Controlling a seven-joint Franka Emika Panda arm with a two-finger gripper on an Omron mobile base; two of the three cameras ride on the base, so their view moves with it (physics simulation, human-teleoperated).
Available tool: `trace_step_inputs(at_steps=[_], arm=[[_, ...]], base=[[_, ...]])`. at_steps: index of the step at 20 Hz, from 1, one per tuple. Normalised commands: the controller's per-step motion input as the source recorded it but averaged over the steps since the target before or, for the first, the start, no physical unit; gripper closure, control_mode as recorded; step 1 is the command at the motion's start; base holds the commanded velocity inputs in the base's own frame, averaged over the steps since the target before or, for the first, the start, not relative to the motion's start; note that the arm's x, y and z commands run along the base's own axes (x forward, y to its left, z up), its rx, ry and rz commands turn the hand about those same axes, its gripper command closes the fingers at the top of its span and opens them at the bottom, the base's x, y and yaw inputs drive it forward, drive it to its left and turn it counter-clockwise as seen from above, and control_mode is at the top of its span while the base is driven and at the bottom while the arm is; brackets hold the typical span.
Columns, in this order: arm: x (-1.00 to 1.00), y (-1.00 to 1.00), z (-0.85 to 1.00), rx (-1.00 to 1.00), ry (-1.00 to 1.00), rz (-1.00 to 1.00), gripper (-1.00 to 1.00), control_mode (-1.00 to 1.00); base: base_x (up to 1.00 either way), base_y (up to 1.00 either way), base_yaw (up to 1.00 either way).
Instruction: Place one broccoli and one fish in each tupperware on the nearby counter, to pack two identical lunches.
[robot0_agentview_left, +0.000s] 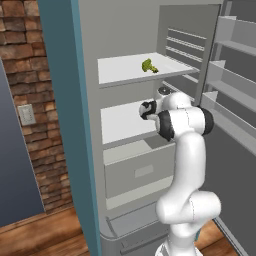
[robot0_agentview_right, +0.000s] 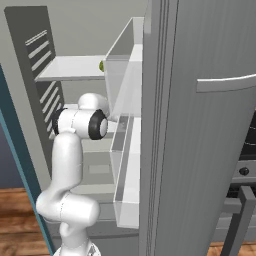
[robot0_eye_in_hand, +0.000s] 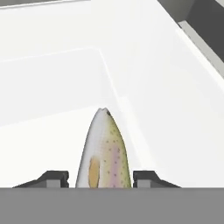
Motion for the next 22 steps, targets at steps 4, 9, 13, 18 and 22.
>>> trace_step_inputs(at_steps=[4, 9, 13, 18, 22], arm=[[-0.22, 0.02, -0.76, 0.00, 0.10, -0.06, 1.00, -1.00], [-0.09, 0.04, -0.17, 0.00, -0.01, 0.00, 1.00, -1.00], [-0.90, 0.05, -0.25, 0.00, 0.00, 0.00, 1.00, -1.00], [-1.00, 0.19, -0.02, 0.00, 0.00, 0.00, 1.00, -1.00], [-1.00, 0.48, 0.01, -0.01, 0.00, 0.03, 1.00, -1.00]], base=[[0.00, 0.00, 0.00], [0.00, 0.00, 0.00], [0.00, 0.00, 0.00], [0.00, 0.00, 0.00], [0.00, 0.00, 0.00]])
